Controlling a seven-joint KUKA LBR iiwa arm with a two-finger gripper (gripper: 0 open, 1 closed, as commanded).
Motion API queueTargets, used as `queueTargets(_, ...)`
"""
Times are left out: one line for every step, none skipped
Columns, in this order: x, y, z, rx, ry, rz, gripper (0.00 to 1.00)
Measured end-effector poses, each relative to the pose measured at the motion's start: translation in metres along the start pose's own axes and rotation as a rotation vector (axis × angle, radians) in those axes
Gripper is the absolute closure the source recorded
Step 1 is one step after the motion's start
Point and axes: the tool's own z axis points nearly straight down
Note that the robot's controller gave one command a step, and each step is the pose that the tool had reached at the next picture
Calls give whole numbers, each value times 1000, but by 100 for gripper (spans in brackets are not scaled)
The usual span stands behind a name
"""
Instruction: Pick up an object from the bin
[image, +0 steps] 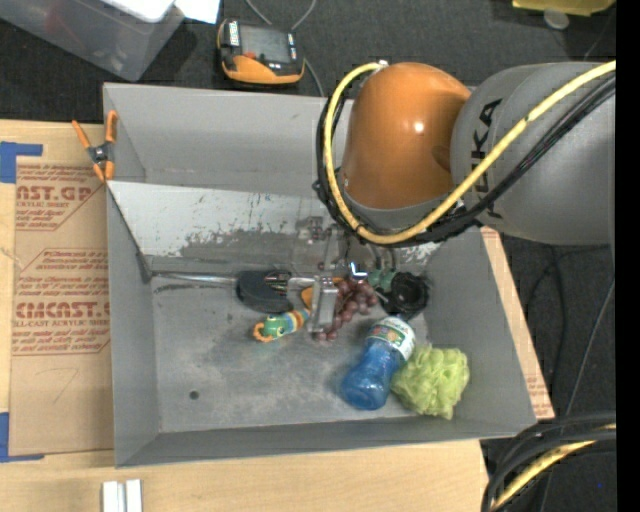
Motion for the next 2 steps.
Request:
queueTargets(-1, -1, -5, -1, -8, 0, 0)
queueTargets(-21, -81, 133, 0, -10, -182, 0)
